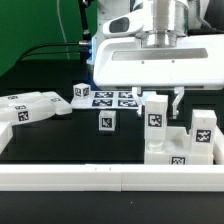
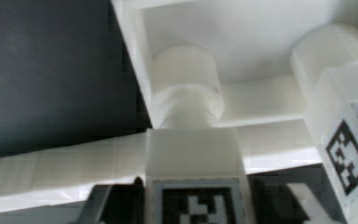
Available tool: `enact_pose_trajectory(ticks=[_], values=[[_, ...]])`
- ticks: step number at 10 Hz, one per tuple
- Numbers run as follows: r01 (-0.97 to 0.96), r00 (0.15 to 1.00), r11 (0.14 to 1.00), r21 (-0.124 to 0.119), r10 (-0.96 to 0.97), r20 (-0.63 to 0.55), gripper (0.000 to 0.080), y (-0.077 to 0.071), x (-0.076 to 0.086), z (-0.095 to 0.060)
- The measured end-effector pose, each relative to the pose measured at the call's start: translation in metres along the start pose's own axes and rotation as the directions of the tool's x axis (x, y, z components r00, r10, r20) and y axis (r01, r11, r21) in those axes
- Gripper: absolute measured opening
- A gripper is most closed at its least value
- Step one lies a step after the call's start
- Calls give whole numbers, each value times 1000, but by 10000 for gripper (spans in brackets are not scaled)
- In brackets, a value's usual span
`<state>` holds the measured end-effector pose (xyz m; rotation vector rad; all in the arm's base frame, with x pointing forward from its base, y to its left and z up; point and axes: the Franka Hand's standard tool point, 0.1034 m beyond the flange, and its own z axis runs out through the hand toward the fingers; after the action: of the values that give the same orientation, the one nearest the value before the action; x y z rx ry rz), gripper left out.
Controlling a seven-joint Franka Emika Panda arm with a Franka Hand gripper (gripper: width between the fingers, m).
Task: Assemble chair
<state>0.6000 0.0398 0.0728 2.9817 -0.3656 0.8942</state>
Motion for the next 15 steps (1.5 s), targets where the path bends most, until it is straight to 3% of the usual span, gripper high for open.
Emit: enact_pose_trajectory(ticks=[5,11,12,13,15], values=[[8,1000,1000,-6,-8,18,282,1,-11,7],[10,1000,1000,-6,-10,20,283,1,-12,8],[10,1000,1000,-6,-10,20,473,1,-12,8],[10,1000,1000,-6,-10,20,608,1,-12,8],[10,1000,1000,-6,-10,21,637,1,-12,9]])
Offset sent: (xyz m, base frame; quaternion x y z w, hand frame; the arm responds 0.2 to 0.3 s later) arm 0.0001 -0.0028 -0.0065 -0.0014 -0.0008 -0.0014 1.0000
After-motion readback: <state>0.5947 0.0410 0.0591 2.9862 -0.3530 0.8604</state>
